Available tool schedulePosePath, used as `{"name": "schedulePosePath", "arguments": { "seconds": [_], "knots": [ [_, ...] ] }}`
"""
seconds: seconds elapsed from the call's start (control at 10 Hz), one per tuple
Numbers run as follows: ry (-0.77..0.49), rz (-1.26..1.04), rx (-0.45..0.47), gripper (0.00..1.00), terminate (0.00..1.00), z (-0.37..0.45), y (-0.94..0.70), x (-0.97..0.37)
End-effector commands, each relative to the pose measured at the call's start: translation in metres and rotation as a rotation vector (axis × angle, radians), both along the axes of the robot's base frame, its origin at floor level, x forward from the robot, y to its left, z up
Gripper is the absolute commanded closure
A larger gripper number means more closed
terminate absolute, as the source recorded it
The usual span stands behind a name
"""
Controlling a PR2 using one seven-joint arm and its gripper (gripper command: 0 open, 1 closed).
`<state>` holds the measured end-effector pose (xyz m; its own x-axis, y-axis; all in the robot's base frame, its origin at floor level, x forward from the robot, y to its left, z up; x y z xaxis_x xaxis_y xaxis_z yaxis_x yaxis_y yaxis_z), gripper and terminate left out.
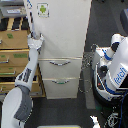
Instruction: Opening the fridge
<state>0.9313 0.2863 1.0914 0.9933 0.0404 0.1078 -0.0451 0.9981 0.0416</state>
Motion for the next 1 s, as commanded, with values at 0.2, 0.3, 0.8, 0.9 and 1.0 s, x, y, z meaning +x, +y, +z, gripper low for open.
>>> {"name": "schedulePosePath", "arguments": {
  "seconds": [0.2, 0.3, 0.8, 0.9, 1.0],
  "knots": [
    [0.006, -0.033, -0.043, 1.00, 0.00, -0.002, 0.002, -0.008],
    [0.006, -0.034, -0.041, 1.00, 0.00, -0.002, 0.002, -0.010],
    [0.011, -0.029, -0.047, 1.00, 0.00, -0.005, 0.009, -0.015],
    [0.013, -0.034, -0.049, 1.00, 0.00, -0.004, 0.006, -0.017],
    [0.013, -0.047, -0.055, 1.00, 0.00, -0.003, 0.002, -0.020]
  ]
}}
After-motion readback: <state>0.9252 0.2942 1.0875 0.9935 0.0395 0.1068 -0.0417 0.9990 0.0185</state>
